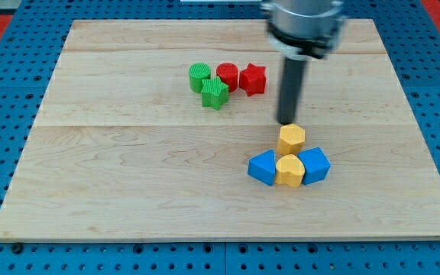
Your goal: Slightly move the yellow hexagon to the left side
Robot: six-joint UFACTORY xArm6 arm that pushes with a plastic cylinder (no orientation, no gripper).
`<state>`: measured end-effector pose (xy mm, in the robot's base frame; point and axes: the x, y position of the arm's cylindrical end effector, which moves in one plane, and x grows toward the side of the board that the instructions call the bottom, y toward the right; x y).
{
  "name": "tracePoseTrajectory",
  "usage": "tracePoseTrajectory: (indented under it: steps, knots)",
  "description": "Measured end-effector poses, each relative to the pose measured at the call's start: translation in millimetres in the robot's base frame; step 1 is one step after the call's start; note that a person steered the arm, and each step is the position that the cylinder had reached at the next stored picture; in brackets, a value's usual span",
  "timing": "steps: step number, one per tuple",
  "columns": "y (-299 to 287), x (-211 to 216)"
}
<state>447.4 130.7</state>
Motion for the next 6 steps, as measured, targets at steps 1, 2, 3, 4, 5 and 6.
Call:
tracePoseTrajectory:
  steps: [1, 2, 3, 4, 5, 6]
  knots:
    - [32, 15]
    - [-70, 16]
    - [-156, 9]
    - [-136, 2]
    - [-104, -14]
    - [-63, 12]
